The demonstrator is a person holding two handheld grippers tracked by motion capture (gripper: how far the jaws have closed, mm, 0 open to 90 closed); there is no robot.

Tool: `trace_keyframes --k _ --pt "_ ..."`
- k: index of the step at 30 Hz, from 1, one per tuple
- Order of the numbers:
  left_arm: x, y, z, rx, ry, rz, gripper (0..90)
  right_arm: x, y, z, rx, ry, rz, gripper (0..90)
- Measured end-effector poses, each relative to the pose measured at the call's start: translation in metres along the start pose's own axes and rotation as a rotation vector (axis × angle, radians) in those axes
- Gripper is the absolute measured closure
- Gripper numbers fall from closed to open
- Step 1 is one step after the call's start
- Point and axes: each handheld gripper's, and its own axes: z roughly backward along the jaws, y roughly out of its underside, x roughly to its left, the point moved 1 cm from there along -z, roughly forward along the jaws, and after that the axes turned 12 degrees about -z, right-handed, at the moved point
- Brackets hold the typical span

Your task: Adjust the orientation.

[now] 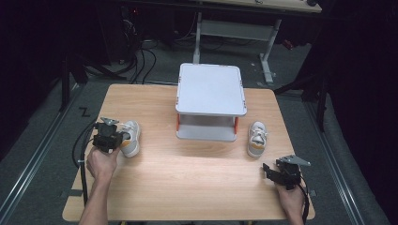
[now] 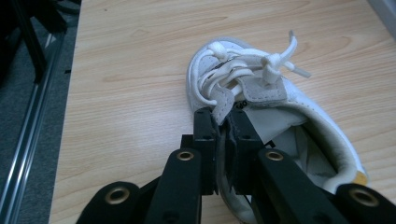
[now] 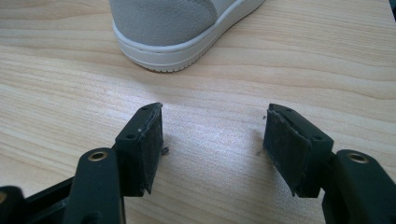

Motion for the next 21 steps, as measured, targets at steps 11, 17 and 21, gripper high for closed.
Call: trace_keyframes --k 11,17,21 --pt "-0.035 -0.008 0.028 -0.049 0.069 -0.103 83.7 0.000 0.000 0.000 0.000 -0.001 0.002 37.3" --pt "-0.063 -0.015 0.044 -0.076 0.107 -0.174 83.7 0.000 0.000 0.000 0.000 -0.001 0.002 37.3" --pt "-0.092 -0.021 0.052 -0.093 0.145 -0.236 83.6 0.000 0.000 0.000 0.000 -0.001 0.002 37.3"
